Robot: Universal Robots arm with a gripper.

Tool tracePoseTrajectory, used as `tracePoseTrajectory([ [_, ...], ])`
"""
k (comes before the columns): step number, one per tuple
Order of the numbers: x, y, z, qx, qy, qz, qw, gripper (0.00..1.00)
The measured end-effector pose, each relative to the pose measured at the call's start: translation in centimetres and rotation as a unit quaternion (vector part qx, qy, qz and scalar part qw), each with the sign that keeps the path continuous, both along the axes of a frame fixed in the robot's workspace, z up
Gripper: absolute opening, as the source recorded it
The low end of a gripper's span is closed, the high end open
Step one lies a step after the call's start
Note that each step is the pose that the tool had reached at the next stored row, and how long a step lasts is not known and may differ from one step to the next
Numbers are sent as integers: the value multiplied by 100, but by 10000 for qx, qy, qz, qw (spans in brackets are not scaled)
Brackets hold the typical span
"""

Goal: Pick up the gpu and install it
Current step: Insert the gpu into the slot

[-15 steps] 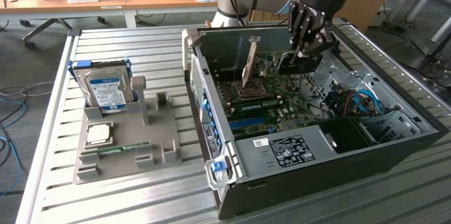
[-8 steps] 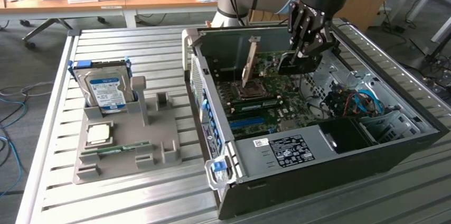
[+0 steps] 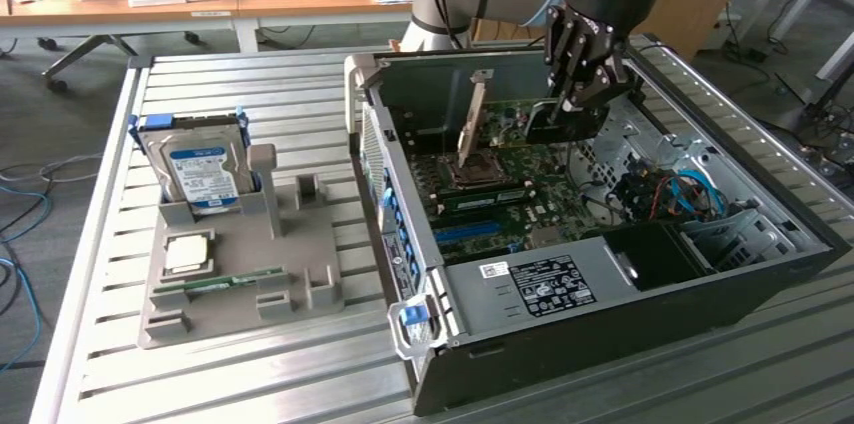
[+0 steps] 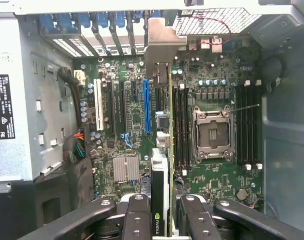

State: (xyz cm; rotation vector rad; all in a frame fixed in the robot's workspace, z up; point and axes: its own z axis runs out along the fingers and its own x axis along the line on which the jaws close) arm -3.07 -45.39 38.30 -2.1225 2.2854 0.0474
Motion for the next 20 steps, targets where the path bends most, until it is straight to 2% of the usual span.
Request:
tracePoseTrajectory([
  [4, 0, 0, -2, 0, 0, 0, 10000, 27],
  [13, 0, 0, -72, 0, 0, 0, 10000, 27],
  [20, 0, 0, -77, 1, -1, 0, 10000, 27],
])
